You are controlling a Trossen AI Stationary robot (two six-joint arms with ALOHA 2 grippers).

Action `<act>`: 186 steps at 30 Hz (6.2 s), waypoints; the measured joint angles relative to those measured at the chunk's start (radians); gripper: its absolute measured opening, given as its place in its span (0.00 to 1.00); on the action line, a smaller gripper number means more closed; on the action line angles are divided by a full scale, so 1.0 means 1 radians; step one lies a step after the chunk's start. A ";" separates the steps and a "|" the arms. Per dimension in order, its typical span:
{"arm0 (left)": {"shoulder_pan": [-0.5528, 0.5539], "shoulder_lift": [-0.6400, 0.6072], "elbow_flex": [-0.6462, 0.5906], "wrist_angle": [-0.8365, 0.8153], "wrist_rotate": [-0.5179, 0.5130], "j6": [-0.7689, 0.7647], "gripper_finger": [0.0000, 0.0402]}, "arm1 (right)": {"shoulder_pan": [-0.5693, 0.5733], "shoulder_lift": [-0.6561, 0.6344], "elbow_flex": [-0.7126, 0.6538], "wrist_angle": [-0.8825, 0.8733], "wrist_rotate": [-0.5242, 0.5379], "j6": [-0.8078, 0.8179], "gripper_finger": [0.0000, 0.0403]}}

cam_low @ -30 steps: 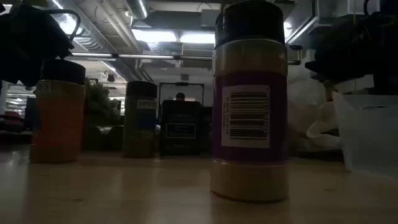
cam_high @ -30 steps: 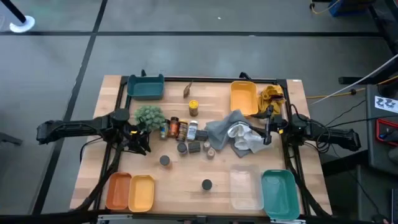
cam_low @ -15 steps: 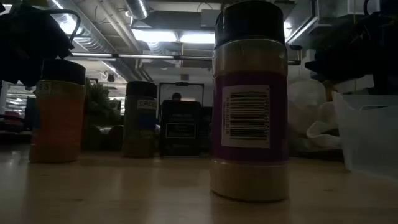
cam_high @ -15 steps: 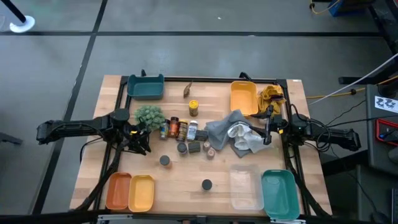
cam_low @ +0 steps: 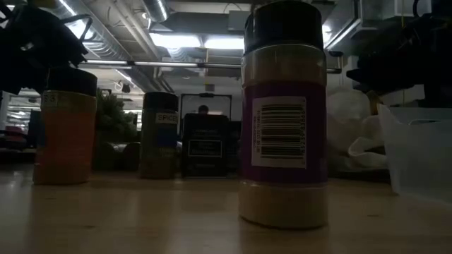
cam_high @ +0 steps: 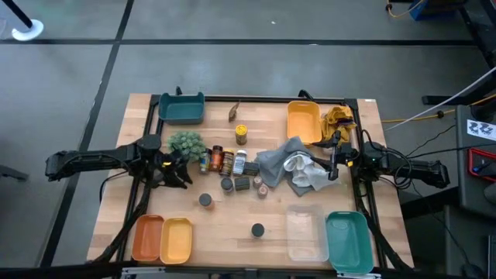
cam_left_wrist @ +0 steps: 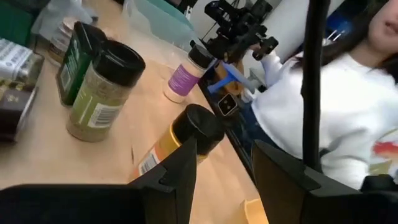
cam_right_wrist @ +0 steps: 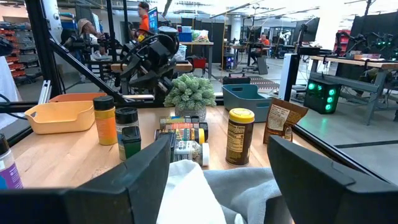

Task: Sort spices by type
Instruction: Put the orange seasoning pack into the dark blue bin

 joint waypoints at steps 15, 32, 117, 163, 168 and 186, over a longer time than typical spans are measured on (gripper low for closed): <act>-0.002 0.000 0.000 0.000 -0.005 -0.114 0.34 | 0.000 0.000 0.000 0.000 0.000 0.000 0.67; -0.001 0.000 0.000 0.172 -0.278 0.326 0.34 | 0.000 0.000 0.000 0.025 -0.024 0.008 0.67; 0.235 1.099 0.578 0.548 -1.108 0.359 0.59 | 0.000 0.000 0.000 0.135 0.072 0.183 0.67; 0.341 1.497 0.756 0.496 -1.038 0.386 0.07 | 0.000 0.000 0.000 0.127 0.073 0.182 0.67; 0.341 1.434 0.756 0.494 -1.037 0.386 0.03 | 0.000 0.000 0.000 0.127 0.074 0.182 0.67; 0.390 0.846 0.756 -0.034 -1.236 0.408 0.01 | 0.000 0.000 0.000 0.127 0.073 0.182 0.67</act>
